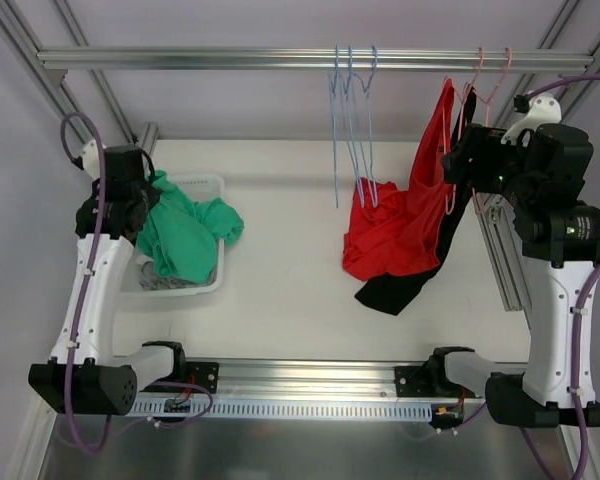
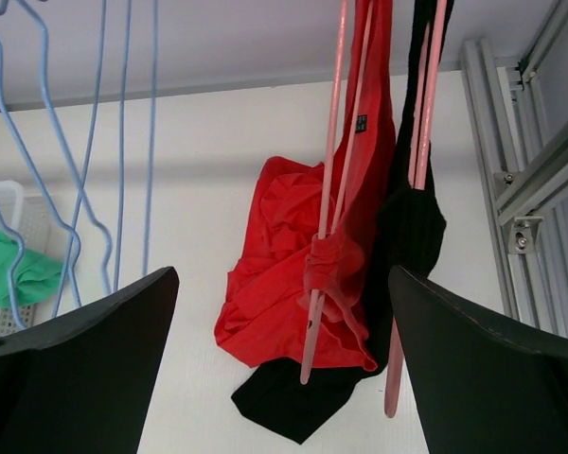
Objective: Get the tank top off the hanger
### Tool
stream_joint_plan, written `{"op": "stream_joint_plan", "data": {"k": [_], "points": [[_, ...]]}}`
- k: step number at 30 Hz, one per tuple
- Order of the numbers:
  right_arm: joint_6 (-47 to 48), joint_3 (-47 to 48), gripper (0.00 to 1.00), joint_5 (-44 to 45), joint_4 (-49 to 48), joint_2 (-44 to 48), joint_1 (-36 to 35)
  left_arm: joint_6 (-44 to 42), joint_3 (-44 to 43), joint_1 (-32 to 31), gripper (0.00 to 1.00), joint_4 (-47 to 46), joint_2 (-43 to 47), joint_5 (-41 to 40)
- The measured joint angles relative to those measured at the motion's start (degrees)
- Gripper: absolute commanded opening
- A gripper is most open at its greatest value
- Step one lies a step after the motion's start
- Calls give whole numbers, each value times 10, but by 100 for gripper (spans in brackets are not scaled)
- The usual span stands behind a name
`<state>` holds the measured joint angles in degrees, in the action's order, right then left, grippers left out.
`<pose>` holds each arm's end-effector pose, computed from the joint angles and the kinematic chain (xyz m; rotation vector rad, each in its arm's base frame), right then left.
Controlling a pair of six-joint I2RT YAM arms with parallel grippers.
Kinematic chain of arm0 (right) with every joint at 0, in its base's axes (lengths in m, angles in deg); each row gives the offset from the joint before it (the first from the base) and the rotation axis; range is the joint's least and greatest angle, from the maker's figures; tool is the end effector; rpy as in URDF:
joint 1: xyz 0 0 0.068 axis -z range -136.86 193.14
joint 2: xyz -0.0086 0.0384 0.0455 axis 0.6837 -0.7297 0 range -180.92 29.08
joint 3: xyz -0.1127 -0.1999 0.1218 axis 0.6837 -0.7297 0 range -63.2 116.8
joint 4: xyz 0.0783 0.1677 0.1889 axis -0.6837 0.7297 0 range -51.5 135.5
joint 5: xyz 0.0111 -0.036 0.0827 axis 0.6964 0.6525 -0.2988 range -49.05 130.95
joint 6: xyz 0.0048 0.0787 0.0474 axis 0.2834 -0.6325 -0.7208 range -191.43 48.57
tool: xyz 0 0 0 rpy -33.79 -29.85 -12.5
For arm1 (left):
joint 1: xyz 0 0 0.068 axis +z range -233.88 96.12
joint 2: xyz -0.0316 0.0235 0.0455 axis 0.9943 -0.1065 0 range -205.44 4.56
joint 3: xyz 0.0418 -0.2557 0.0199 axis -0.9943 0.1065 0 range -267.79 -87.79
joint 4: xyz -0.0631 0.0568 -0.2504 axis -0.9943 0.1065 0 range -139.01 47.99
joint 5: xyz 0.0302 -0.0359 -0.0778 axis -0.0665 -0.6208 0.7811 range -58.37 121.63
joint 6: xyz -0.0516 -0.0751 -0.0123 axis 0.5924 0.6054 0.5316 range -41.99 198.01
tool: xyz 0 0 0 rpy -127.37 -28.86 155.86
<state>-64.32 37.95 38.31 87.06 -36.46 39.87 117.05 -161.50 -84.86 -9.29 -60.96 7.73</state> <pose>0.2350 0.0173 0.4997 -0.1952 1.7860 -0.0067 0.2811 0.0288 0.3582 -0.9004 1.8632 0.0153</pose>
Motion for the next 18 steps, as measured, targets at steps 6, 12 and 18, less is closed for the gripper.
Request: {"op": "stream_joint_plan", "data": {"k": [6, 12, 18], "points": [[-5, 13, 99, -31, 6, 1, 1, -58, -203, 3, 0, 35, -15, -8], [-5, 14, 100, -44, 6, 3, 1, -101, -351, 4, 0, 37, -40, -42], [-5, 14, 100, -54, 6, 4, 1, -111, -329, 30, 0, 43, -66, -21]]}}
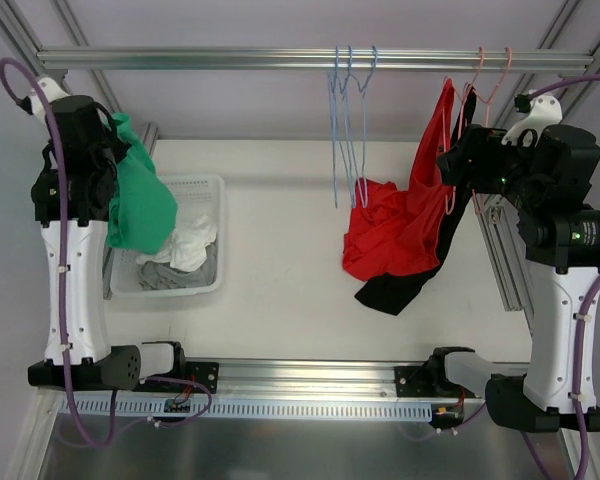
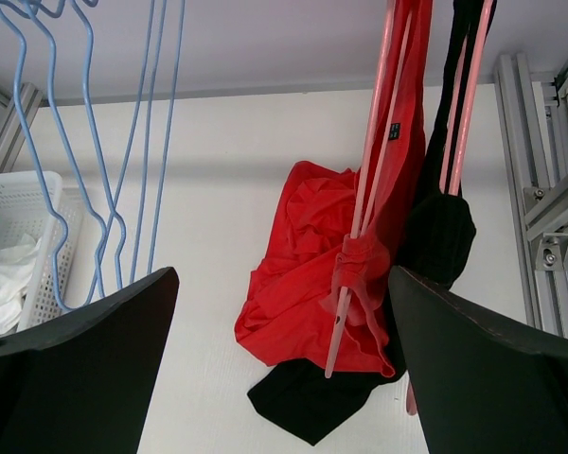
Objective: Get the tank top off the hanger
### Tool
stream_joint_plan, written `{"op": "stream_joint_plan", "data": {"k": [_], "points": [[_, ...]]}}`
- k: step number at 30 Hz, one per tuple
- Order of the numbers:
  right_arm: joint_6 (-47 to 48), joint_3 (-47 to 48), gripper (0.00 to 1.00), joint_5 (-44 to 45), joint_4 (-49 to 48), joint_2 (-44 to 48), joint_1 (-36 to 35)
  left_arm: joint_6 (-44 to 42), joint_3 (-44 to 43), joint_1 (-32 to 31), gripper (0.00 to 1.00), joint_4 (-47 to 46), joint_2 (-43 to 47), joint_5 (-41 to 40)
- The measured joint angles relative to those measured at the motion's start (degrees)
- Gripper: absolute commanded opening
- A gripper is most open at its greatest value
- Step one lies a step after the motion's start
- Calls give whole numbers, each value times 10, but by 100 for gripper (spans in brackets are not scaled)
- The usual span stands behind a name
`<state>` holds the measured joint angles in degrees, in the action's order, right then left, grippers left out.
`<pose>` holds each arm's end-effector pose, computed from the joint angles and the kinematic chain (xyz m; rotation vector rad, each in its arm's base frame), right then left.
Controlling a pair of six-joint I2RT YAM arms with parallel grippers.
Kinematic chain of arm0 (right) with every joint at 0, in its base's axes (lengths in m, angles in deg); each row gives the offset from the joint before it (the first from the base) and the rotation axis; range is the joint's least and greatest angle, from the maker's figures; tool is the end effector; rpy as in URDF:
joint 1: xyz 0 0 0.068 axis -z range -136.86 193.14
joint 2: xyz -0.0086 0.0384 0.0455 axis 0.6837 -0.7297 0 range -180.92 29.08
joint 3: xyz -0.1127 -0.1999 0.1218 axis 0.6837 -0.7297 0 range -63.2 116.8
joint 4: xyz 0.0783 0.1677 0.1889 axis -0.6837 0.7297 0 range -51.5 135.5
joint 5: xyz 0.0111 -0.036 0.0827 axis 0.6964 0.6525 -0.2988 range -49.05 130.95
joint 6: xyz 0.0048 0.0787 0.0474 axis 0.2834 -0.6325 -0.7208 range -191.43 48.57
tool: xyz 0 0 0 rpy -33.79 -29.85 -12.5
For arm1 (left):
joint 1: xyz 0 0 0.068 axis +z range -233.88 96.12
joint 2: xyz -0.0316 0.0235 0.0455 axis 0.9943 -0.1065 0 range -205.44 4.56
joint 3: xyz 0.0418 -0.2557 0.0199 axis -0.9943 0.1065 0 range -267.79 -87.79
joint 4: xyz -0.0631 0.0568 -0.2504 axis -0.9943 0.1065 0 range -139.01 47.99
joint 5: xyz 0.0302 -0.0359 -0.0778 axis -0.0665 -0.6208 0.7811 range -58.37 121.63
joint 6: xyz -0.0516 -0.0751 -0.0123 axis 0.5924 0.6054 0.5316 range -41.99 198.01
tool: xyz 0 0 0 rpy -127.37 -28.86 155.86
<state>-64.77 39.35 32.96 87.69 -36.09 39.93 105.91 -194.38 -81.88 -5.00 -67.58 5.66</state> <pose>0.2271 0.0243 0.5073 -0.2526 1.7575 0.0803 0.2585 0.0453 0.5173 -0.7542 1.5470 0.0596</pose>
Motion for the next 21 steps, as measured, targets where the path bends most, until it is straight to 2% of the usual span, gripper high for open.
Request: {"op": "stream_joint_plan", "data": {"k": [8, 10, 13, 21], "points": [[0, -1, 100, -12, 0, 2, 0, 18, 223, 3, 0, -20, -6, 114], [0, -1, 100, -16, 0, 2, 0, 19, 249, 3, 0, -16, -6, 137], [-3, -2, 100, -23, -1, 1, 0, 13, 235, 3, 0, -21, 0, 161], [-16, -24, 99, -40, -10, 1, 0, -15, 64, 3, 0, -51, 25, 217]]}}
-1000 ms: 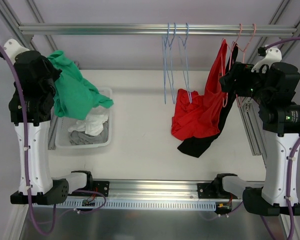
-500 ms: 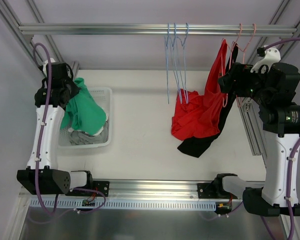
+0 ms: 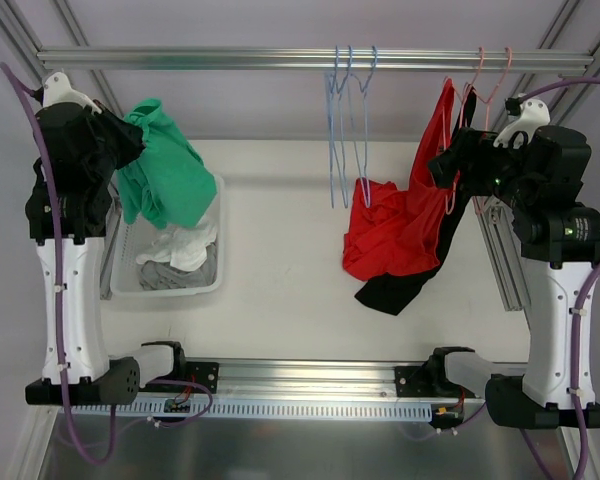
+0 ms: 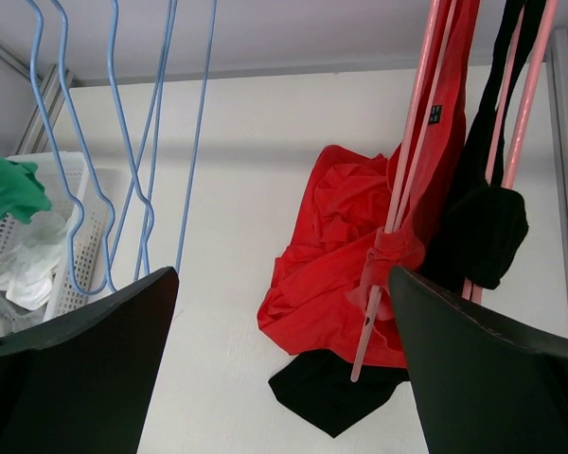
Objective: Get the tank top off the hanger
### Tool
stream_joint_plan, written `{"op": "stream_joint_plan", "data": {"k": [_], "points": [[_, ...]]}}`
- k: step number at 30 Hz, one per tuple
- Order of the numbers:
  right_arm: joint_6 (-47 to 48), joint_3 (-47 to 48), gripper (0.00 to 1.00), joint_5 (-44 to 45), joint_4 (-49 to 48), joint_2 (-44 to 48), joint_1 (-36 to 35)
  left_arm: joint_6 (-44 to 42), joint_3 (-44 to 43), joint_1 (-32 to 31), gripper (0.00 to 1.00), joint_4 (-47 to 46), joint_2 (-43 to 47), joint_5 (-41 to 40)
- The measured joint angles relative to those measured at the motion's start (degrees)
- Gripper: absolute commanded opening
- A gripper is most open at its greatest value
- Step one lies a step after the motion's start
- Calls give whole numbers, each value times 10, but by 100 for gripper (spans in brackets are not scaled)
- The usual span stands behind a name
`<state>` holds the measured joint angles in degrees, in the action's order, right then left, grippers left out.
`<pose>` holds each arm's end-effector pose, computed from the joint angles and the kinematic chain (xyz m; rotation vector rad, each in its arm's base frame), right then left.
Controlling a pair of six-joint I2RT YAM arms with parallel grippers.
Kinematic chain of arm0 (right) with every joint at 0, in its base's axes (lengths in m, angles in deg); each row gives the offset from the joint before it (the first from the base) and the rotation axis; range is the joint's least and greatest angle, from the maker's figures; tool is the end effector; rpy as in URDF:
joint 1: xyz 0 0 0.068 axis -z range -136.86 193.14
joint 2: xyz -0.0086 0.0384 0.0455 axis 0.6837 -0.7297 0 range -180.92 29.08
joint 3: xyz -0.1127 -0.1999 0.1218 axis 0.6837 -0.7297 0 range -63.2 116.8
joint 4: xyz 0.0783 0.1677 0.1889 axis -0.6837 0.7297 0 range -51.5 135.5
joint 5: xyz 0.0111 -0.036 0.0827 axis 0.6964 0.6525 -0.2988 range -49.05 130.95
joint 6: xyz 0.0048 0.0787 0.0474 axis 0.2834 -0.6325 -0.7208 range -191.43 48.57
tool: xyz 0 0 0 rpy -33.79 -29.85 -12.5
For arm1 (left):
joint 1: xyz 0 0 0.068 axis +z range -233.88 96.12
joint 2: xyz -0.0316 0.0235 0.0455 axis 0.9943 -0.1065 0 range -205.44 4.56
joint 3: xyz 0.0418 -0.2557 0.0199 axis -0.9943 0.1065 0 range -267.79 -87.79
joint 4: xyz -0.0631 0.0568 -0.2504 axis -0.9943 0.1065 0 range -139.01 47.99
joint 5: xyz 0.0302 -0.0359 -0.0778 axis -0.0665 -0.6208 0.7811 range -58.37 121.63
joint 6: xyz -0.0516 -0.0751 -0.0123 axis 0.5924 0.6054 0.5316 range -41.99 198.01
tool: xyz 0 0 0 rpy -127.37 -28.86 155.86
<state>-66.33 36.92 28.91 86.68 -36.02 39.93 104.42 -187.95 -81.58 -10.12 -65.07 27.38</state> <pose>0.2327 0.0304 0.4970 -0.2792 1.7766 0.1654 0.2702 0.0171 0.5034 -0.4805 1.6542 -0.2480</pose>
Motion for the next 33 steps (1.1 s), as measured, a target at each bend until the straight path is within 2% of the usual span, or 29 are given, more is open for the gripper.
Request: {"op": "stream_joint_plan", "data": {"k": [4, 7, 14, 20, 26, 27, 28, 30, 31, 33], "points": [[-4, -5, 100, -8, -1, 0, 0, -1, 7, 0, 0, -8, 19, -1], [-6, -6, 100, -11, -6, 0, 0, 0, 59, 0, 0, -11, 23, -29], [-6, -20, 99, -18, -14, 2, 0, 18, 151, 19, 0, 15, -33, -80], [-6, -33, 99, -21, -15, 3, 0, 35, 155, 27, 0, 19, -14, -129], [-6, -42, 100, -23, -26, 3, 0, 28, 153, 32, 2, 9, -5, -96], [-6, -42, 99, -22, -27, 0, 0, 28, 166, 32, 8, 2, -4, -86], [-6, -40, 100, -22, -28, -4, 0, 28, 191, 32, 29, -7, -3, -71], [-2, -18, 99, -19, -20, -26, 0, 27, 246, 32, 64, -15, 5, -50], [1, 5, 100, -15, -16, -47, 0, 28, 279, 32, 95, -16, 10, -39], [10, 60, 99, -1, -10, -96, 0, 33, 330, 32, 99, -6, 18, -15]]}}
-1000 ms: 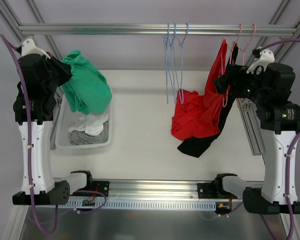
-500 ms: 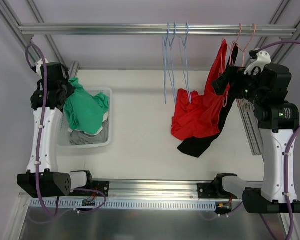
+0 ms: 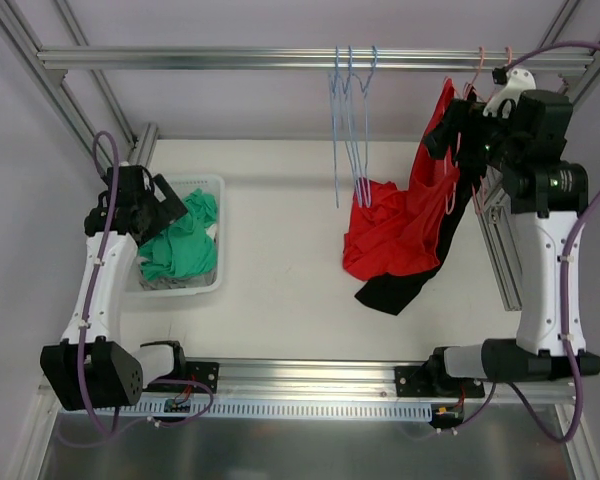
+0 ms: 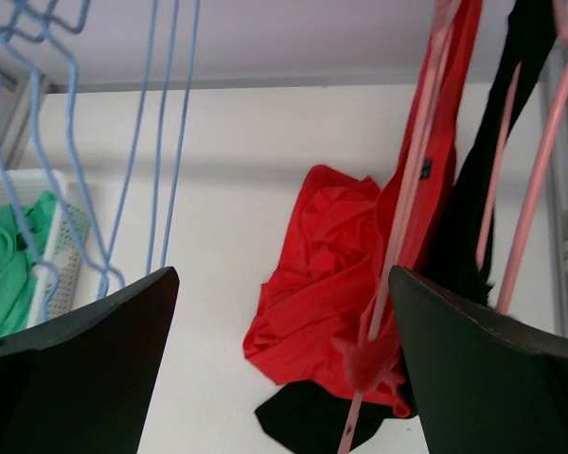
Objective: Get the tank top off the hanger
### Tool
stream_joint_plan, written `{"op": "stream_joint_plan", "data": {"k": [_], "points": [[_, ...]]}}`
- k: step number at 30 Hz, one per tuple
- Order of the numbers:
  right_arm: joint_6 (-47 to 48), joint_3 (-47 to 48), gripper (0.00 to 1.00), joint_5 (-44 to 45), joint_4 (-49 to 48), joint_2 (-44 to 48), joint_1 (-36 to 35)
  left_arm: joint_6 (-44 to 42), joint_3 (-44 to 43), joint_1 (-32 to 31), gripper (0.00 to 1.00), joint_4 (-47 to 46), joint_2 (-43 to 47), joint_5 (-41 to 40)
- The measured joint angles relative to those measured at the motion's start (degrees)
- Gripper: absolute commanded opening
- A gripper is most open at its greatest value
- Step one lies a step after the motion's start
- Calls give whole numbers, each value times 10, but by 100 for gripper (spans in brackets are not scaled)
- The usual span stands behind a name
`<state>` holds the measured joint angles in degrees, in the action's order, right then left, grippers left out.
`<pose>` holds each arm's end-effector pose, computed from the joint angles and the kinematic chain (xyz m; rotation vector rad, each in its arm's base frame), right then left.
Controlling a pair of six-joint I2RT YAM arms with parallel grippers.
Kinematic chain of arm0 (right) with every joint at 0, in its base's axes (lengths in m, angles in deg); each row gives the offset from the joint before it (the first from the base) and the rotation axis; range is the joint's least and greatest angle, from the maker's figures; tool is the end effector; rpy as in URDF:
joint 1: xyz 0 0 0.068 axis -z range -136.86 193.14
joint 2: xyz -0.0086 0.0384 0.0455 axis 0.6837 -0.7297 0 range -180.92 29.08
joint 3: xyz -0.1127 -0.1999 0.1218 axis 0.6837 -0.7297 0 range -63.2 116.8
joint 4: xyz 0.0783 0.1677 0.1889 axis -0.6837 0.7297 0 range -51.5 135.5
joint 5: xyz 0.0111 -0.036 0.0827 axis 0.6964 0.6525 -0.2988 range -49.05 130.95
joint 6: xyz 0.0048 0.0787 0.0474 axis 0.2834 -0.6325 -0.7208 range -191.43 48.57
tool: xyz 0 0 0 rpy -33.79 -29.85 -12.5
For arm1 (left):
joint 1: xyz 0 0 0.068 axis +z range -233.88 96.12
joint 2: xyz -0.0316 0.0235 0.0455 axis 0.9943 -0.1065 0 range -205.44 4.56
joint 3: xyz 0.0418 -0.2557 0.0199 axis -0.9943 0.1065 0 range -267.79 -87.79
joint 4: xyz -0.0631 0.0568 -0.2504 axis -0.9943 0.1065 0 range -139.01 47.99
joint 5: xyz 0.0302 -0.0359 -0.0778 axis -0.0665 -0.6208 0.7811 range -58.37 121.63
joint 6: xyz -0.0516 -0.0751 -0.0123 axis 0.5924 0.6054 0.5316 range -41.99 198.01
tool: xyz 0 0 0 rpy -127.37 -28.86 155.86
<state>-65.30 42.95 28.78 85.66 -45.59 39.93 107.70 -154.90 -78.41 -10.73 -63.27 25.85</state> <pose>0.2816 0.0333 0.4940 -0.2970 1.8170 0.1600 0.2935 0.0366 0.3042 -0.7312 2.1277 -0.1139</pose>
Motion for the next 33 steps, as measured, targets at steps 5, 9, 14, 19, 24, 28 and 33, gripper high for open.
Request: {"op": "stream_joint_plan", "data": {"k": [5, 9, 14, 19, 24, 28, 33], "points": [[35, 103, 97, 59, 28, -102, -9, -29, 55, -11, 99, 17, 75, 82], [64, 135, 90, 109, 52, -134, -23, -72, 55, -42, 98, 5, 187, 162], [90, 157, 36, 145, 64, -158, -24, -111, 100, -51, 99, -29, 309, 225], [94, 180, 0, 184, 64, -199, -34, -126, 183, -51, 99, -36, 359, 253], [94, 189, 0, 204, 61, -204, -69, -129, 204, -57, 99, -35, 366, 270], [82, 153, 0, 182, 14, -181, -83, -130, 204, -63, 99, -49, 388, 309], [58, 91, 0, 155, -46, -130, -83, -129, 204, -64, 99, -82, 394, 393]]}}
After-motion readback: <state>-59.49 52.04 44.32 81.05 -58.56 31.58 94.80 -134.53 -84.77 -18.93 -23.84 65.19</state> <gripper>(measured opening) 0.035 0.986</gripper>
